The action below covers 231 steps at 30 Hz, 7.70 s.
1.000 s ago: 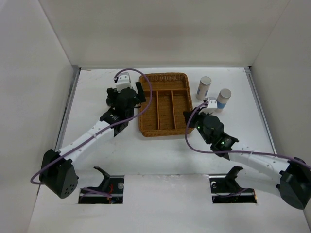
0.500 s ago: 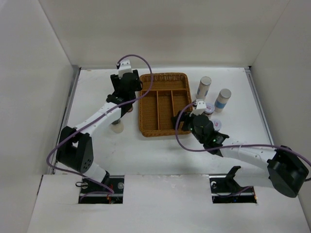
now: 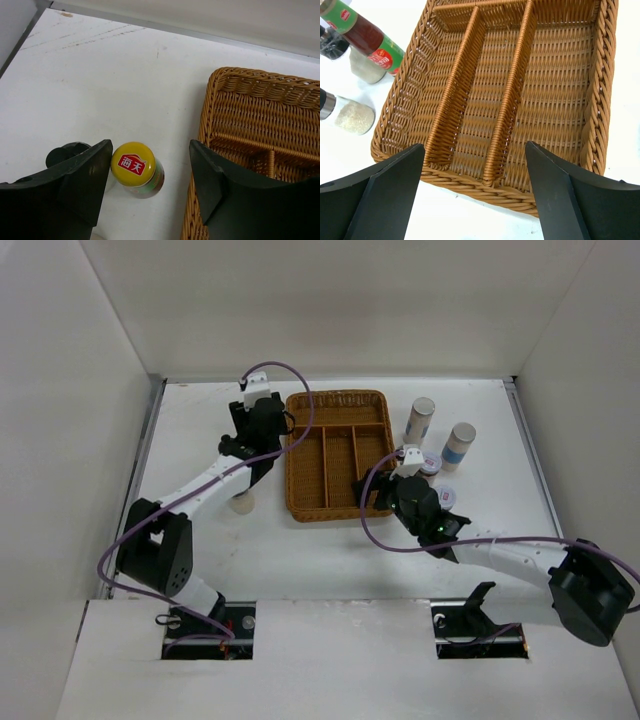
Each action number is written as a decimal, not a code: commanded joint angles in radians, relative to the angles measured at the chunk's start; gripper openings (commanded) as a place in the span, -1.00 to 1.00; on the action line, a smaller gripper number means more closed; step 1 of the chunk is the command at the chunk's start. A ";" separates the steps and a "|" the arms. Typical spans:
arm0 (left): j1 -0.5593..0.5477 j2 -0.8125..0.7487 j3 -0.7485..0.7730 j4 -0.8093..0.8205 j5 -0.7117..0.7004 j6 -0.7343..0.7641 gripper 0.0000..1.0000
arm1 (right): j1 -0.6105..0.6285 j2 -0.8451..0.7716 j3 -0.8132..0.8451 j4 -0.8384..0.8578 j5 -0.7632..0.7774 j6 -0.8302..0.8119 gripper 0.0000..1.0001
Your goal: Organize the condiment bottles
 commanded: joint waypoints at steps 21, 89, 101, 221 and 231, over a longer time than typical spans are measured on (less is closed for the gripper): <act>0.040 0.004 0.102 0.099 0.021 0.041 -0.69 | 0.001 -0.020 0.029 0.036 -0.012 -0.003 0.76; -0.109 -0.146 0.017 0.305 0.054 0.023 1.00 | -0.448 0.356 0.718 -0.407 0.210 -0.118 1.00; -0.042 -0.560 -0.430 0.062 0.052 -0.250 1.00 | -0.522 0.619 0.940 -0.565 0.166 -0.173 1.00; -0.197 -0.040 -0.190 0.380 0.066 -0.112 1.00 | -0.402 0.330 0.347 -0.343 0.241 0.048 0.92; -0.249 -0.450 -0.296 0.296 -0.035 -0.059 1.00 | -0.430 0.314 0.367 -0.289 0.316 0.028 -0.01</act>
